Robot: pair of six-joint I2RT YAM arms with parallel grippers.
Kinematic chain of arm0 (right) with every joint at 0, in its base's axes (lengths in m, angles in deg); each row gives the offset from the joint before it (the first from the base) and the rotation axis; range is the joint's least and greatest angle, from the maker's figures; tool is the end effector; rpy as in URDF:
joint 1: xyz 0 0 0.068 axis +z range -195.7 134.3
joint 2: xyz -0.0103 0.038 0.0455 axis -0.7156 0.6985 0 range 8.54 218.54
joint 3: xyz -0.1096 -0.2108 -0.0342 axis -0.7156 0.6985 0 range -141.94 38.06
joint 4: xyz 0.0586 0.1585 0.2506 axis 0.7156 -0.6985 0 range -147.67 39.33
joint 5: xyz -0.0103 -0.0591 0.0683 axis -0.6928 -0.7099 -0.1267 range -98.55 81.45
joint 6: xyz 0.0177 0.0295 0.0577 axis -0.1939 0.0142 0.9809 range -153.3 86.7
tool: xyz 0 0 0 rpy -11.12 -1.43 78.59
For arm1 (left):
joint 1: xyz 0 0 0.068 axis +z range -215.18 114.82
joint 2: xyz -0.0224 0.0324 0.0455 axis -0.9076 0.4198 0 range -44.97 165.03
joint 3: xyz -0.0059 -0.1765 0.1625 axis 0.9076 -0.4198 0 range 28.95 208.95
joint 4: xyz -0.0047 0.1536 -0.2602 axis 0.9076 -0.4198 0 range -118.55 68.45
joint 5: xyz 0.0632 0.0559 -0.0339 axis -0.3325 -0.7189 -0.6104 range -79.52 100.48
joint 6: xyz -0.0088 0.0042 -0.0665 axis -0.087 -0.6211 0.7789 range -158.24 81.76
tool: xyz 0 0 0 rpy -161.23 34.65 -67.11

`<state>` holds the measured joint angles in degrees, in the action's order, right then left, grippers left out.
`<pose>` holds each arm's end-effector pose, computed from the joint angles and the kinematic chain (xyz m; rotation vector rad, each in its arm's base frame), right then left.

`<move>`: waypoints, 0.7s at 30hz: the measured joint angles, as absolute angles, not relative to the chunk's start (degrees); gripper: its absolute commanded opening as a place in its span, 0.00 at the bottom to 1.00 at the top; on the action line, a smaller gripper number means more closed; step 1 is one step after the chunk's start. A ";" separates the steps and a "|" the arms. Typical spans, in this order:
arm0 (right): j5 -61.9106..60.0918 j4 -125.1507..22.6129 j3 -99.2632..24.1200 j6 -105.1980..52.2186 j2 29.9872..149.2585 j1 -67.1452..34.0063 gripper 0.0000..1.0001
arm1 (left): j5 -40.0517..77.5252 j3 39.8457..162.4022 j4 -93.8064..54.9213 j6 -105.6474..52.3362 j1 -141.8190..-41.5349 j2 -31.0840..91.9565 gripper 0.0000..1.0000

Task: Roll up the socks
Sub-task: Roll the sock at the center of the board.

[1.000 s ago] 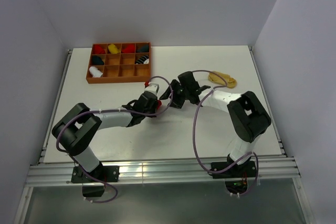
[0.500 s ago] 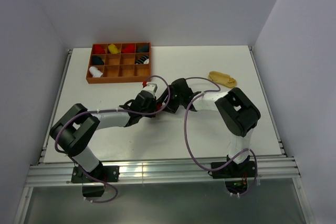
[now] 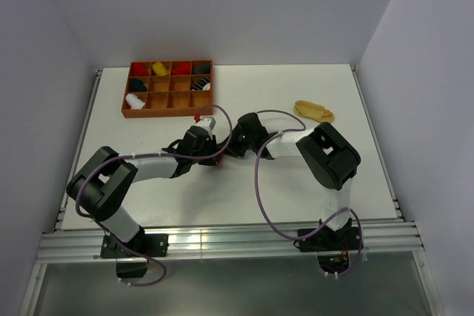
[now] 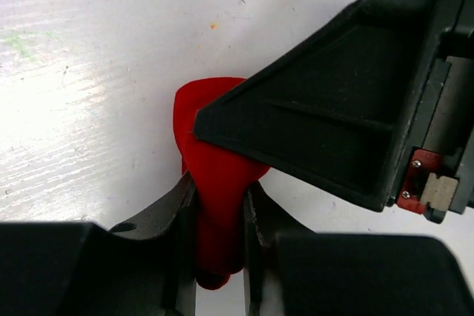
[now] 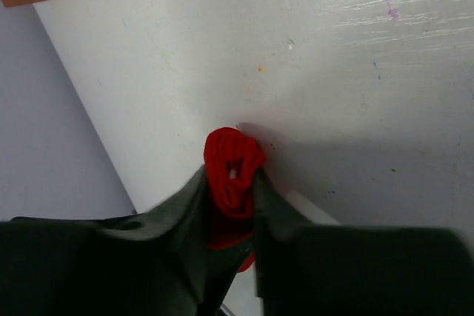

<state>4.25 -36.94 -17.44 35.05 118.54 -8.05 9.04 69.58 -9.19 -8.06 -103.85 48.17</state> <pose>0.3177 0.2600 0.0474 0.5530 2.5126 1.1137 0.2765 -0.2195 0.0687 0.1601 2.3391 -0.5916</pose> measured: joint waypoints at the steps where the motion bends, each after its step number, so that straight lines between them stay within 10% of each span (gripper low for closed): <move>1: 4.23 -36.74 -17.47 34.97 118.60 -7.98 0.15 | 9.52 69.44 -9.08 -7.80 -103.59 48.06 0.01; 6: 4.16 -37.77 -18.10 34.31 118.60 -7.92 0.00 | 12.72 69.03 -8.92 -6.62 -101.95 47.80 0.01; 13: 4.68 -43.14 -20.85 32.96 118.58 -7.04 0.00 | 13.24 67.41 -11.35 -5.70 -101.38 44.61 0.46; 21: 3.20 -52.87 -25.51 30.51 118.60 -6.47 0.00 | 0.61 67.43 -17.27 -8.87 -107.44 35.04 0.49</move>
<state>3.20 -52.87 -25.51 30.51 118.60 -6.47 0.61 67.43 -17.27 -8.87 -107.44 35.04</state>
